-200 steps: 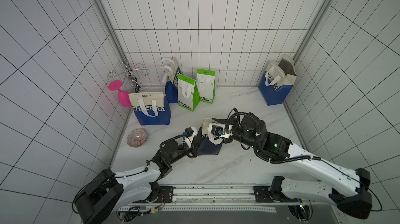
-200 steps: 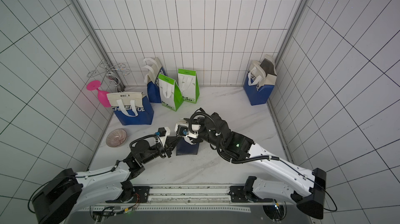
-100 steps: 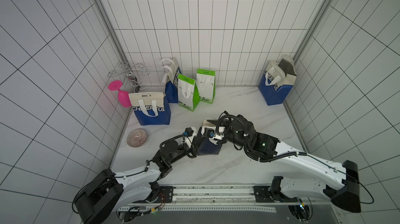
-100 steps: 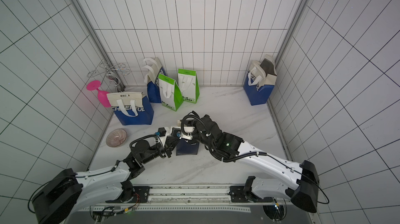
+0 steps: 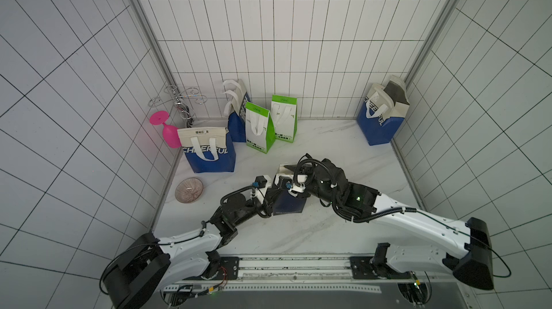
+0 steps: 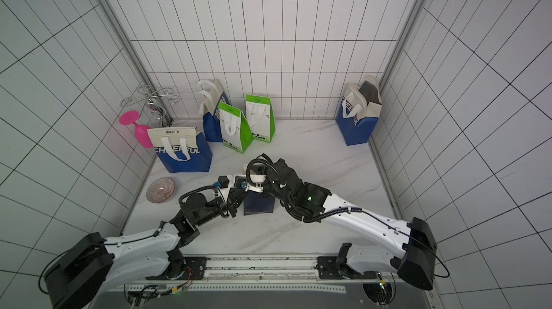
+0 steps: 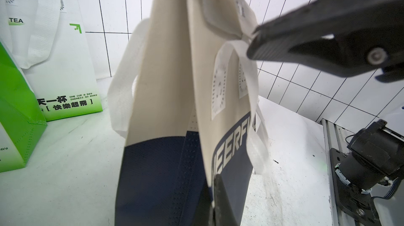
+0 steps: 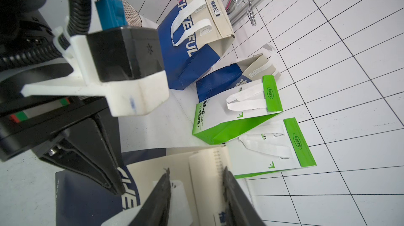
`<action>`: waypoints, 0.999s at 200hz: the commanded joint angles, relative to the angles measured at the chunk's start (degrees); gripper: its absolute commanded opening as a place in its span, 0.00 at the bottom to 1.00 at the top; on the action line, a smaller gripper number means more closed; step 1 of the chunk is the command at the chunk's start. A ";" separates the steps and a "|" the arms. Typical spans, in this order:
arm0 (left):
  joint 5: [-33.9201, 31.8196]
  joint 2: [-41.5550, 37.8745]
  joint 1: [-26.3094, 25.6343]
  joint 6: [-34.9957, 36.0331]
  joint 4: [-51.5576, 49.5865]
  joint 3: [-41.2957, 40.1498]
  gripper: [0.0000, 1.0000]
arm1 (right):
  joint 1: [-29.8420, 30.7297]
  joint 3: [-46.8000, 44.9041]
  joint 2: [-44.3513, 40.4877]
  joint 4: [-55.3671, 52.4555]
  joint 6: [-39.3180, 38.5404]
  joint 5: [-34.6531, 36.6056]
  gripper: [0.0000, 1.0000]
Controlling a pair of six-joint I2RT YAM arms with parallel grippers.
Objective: Open the takeout bag
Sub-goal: Open the takeout bag at the center of the board.
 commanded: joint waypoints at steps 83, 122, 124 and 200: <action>0.13 -1.17 -0.24 -0.02 0.22 0.71 0.00 | 0.89 -2.82 4.11 9.14 -1.13 8.66 0.39; 0.22 -0.98 -0.23 -0.08 0.22 0.78 0.00 | 1.07 -2.49 5.22 9.26 -1.30 9.78 0.37; 0.17 -1.00 -0.22 -0.10 0.22 0.78 0.00 | 1.17 -2.48 5.29 9.33 -1.26 9.87 0.36; 0.11 -0.95 -0.26 -0.17 0.04 0.90 0.00 | 1.49 -1.95 7.21 10.44 -1.05 13.01 0.22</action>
